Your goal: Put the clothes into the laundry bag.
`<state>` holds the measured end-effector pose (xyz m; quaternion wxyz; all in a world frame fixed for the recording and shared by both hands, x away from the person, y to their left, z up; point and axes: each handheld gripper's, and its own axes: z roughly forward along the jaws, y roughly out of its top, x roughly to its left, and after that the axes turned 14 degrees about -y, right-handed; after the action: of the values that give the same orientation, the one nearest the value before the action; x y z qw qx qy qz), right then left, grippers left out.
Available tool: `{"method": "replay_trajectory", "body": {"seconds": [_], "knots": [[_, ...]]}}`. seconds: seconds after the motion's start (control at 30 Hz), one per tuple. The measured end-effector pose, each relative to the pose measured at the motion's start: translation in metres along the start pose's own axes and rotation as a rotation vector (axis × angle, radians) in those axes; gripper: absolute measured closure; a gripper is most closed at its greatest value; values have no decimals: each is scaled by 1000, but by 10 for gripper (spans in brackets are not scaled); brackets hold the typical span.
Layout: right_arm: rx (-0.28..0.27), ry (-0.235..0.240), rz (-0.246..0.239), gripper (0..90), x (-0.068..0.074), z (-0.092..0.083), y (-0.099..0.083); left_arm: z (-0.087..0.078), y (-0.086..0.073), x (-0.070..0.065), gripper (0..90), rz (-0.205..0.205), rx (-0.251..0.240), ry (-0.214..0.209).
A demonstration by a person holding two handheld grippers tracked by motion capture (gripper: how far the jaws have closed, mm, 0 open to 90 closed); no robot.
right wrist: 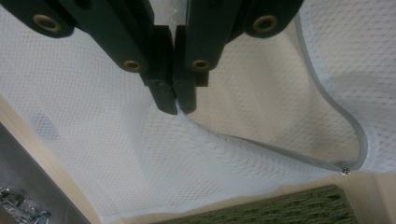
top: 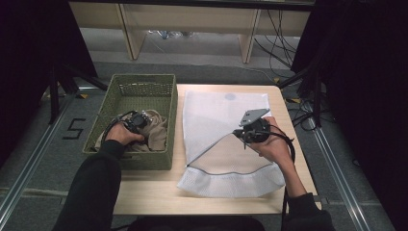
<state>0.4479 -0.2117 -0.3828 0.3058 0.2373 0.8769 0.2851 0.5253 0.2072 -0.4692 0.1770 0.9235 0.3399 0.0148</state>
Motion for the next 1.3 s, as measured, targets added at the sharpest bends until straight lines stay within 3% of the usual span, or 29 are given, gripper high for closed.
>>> {"method": "replay_trajectory", "body": {"seconds": [0.07, 0.13, 0.17, 0.27, 0.37, 0.4, 0.43, 0.5, 0.57, 0.6, 0.63, 0.67, 0.7, 0.73, 0.87, 0.93, 0.97, 1.03, 1.07, 1.1, 1.13, 1.17, 1.2, 1.23, 1.3], "knots": [[1, -3, 3, 900, 0, -1, 0, -1, 0, 2, 646, -37, -37, 35], [1, -7, -4, 900, -1, 0, 0, 1, 1, 3, 650, -109, -94, 84], [-1, -8, -4, 900, -1, 0, 0, 3, 1, 3, 646, -143, -118, 84], [1, 0, -4, 900, 0, 1, -1, 0, 3, 3, 563, -150, -100, 38], [4, -2, 2, 900, -1, 1, -1, 0, 1, 4, 330, -178, -110, -52], [2, 3, -8, 900, -1, 2, -1, 1, 2, 3, 205, -170, -110, -64], [2, 3, -8, 900, -1, 2, -1, 2, 2, 2, 205, -173, -111, -73], [2, 4, -6, 900, -1, 3, -1, 3, 2, 0, 120, -145, -106, -80], [3, 5, -6, 900, -1, 3, -2, 5, 3, 0, 118, -79, -76, -27], [4, 6, -7, 900, 0, 3, -2, 9, 3, 0, 106, -71, -77, 2], [6, 19, -9, 900, 0, 3, -1, 11, 2, 2, 70, -65, -52, 4], [4, 12, -11, 900, 1, 3, -1, 15, 2, 3, 10, -93, -72, 0], [10, 11, -7, 900, 2, 3, -1, 18, 2, 4, 0, -102, -69, -4], [10, 11, -7, 900, 2, 3, -1, 18, 1, 6, 0, -73, -46, -2], [10, 17, -4, 900, 3, 2, 0, 20, 0, 8, 0, -79, -56, -19], [5, 17, -14, 900, 3, 2, -1, 21, -1, 8, 44, -93, -80, -35], [5, 17, -12, 900, 3, 2, -1, 18, -1, 9, 96, -70, -77, -44], [4, 15, -11, 900, 2, 2, -1, 14, -2, 9, 253, -65, -92, -45], [5, 15, -14, 900, 3, 2, -1, 11, -2, 10, 432, -73, -102, -51], [5, 15, -14, 900, 3, 2, -1, 10, -4, 11, 432, -72, -118, -44], [5, 15, -14, 900, 3, 2, 0, 9, -5, 12, 529, -59, -114, -28], [4, 13, -16, 900, 3, 2, 0, 9, -5, 11, 565, -69, -131, -20], [3, 12, -13, 900, 2, 2, 0, 8, -6, 11, 590, -53, -123, -16], [2, 11, -11, 900, 2, 2, 0, 8, -7, 11, 616, -62, -147, -11], [3, 11, -7, 900, 2, 2, -1, 5, -8, 11, 657, -56, -141, -10]]}}
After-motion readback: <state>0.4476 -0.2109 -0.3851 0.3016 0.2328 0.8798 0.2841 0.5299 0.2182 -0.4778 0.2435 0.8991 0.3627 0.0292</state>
